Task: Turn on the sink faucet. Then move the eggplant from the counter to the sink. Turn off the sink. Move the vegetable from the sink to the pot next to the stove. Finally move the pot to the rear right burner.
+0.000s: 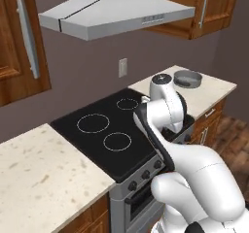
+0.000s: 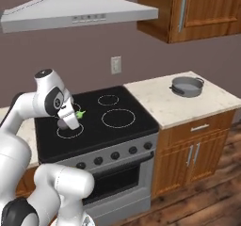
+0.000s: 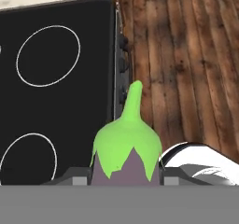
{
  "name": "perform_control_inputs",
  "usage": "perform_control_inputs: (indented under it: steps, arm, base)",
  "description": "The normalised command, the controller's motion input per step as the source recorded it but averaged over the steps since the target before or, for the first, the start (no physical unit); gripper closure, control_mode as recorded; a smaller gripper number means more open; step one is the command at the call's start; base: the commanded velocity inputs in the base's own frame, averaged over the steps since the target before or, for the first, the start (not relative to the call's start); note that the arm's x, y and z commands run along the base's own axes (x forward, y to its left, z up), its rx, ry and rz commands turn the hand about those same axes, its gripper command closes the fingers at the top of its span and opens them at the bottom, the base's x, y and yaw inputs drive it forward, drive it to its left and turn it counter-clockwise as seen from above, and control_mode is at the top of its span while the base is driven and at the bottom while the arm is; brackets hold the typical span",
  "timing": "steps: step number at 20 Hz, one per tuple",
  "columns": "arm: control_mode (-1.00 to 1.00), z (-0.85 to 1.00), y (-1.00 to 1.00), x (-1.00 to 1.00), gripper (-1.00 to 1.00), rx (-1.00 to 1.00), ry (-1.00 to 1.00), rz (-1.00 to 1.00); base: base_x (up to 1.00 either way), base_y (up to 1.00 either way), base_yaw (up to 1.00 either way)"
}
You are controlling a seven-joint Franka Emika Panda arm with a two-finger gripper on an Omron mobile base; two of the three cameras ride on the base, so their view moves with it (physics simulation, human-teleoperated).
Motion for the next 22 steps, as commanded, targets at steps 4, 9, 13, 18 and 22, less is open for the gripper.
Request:
perform_control_inputs:
  steps: [4,9,13,18,22]
  arm:
    - [1.0,0.0,0.0,0.0,1.0,0.0,0.0,0.0]
    - [1.0,0.0,0.0,0.0,1.0,0.0,0.0,0.0]
    - [1.0,0.0,0.0,0.0,1.0,0.0,0.0,0.0]
    - [1.0,0.0,0.0,0.0,1.0,0.0,0.0,0.0]
    - [1.0,0.0,0.0,0.0,1.0,0.0,0.0,0.0]
  base:
    - [-0.09,-0.7,0.21]
    - [0.0,-0.78,0.18]
    - [0.01,-0.7,0.2]
    - [0.12,-0.61,0.26]
    - [0.23,-0.51,0.31]
